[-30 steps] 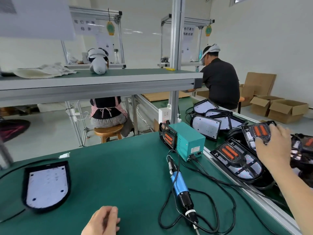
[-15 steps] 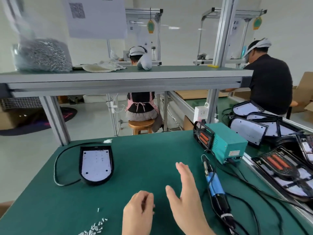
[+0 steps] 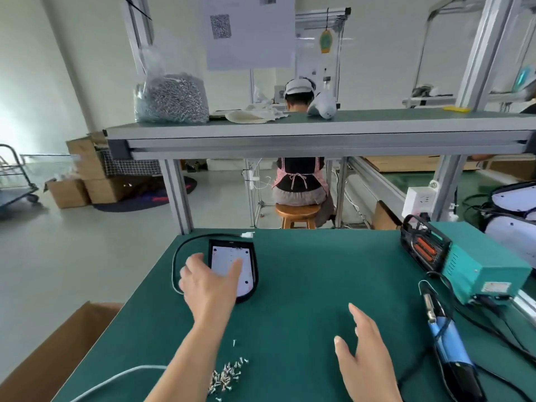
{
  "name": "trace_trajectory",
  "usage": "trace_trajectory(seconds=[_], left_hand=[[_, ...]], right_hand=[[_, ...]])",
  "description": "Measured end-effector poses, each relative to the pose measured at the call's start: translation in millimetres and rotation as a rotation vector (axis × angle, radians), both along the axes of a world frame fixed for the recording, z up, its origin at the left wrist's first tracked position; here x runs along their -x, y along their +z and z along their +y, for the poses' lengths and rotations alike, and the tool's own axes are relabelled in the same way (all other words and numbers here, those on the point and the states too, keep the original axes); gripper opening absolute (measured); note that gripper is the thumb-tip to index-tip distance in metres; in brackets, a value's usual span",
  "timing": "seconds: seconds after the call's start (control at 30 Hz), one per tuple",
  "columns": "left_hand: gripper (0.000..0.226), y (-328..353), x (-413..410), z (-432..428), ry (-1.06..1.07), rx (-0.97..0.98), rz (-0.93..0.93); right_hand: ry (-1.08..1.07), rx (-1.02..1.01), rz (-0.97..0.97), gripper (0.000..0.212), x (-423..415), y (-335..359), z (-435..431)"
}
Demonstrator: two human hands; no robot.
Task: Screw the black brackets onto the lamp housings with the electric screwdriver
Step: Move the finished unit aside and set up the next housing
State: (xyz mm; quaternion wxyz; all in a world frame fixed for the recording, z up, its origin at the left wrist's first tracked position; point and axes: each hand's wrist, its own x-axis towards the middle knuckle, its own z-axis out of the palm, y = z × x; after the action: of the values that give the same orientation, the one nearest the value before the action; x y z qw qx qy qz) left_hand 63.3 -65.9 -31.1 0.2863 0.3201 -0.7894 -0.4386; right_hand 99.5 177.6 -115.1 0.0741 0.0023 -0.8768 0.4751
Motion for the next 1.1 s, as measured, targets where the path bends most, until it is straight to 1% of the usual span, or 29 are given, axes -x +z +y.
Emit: trace_trajectory(seconds=[0.03,0.07,0.13,0.17,0.2,0.27,0.3,0.37,0.43,0.5,0.57,0.7,0.77,0.83,0.97,1.0,1.07,1.1], left_hand=[[0.086,1,9,-19,0.03,0.0,-0.126],[0.094,-1,16,-35,0.038,-0.014,-0.247],[0.1,-10,25,-57,0.008,-0.077,-0.419],[0.097,-16,28,-64,-0.02,-0.09,-0.489],[0.087,-21,31,-70,-0.048,-0.066,-0.562],[0.052,-26,37,-73,-0.089,0.038,-0.679],[0.035,-26,40,-71,-0.099,0.043,-0.693],[0.012,-24,43,-62,-0.12,-0.02,-0.649],[0.004,-24,45,-55,-0.16,-0.022,-0.603],[0.014,-25,46,-46,-0.205,-0.05,-0.52],[0.018,-22,45,-31,-0.244,-0.09,-0.426],[0.023,-10,36,19,-0.338,-0.148,-0.338],[0.025,-8,27,49,-0.404,-0.166,-0.321],[0.026,-11,15,79,-0.469,-0.194,-0.318],[0.027,-11,-12,127,-0.562,-0.089,-0.361],[0.027,-11,-17,133,-0.584,-0.088,-0.367],[0.026,-11,-30,138,-0.634,-0.077,-0.393],[0.03,-14,-35,143,-0.644,-0.086,-0.397]], right_hand=[[-0.005,0.006,0.0,0.067,1,0,-1],[-0.01,0.016,0.002,0.067,1,-1,-1],[-0.005,0.033,0.005,0.066,3,-2,-1],[0.004,0.032,0.006,0.067,4,-2,-1],[0.01,0.028,0.007,0.067,5,-3,-2],[0.01,0.033,0.007,0.068,8,-4,-1],[0.006,0.044,0.011,0.068,8,-3,-1],[0.003,0.069,0.018,0.069,11,-3,-1],[0.009,0.092,0.009,0.07,12,-3,-1],[0.001,0.137,0.003,0.07,13,-3,0],[-0.027,0.226,0.008,0.069,14,-2,-2],[-0.136,0.549,0.039,0.064,11,5,-5],[-0.179,0.645,0.049,0.061,8,12,-4],[-0.199,0.668,0.054,0.057,6,17,-1],[-0.356,0.697,0.093,0.056,2,26,10],[-0.393,0.706,0.102,0.056,2,27,15],[-0.445,0.734,0.083,0.051,3,29,23],[-0.451,0.74,0.048,0.049,3,31,26]])
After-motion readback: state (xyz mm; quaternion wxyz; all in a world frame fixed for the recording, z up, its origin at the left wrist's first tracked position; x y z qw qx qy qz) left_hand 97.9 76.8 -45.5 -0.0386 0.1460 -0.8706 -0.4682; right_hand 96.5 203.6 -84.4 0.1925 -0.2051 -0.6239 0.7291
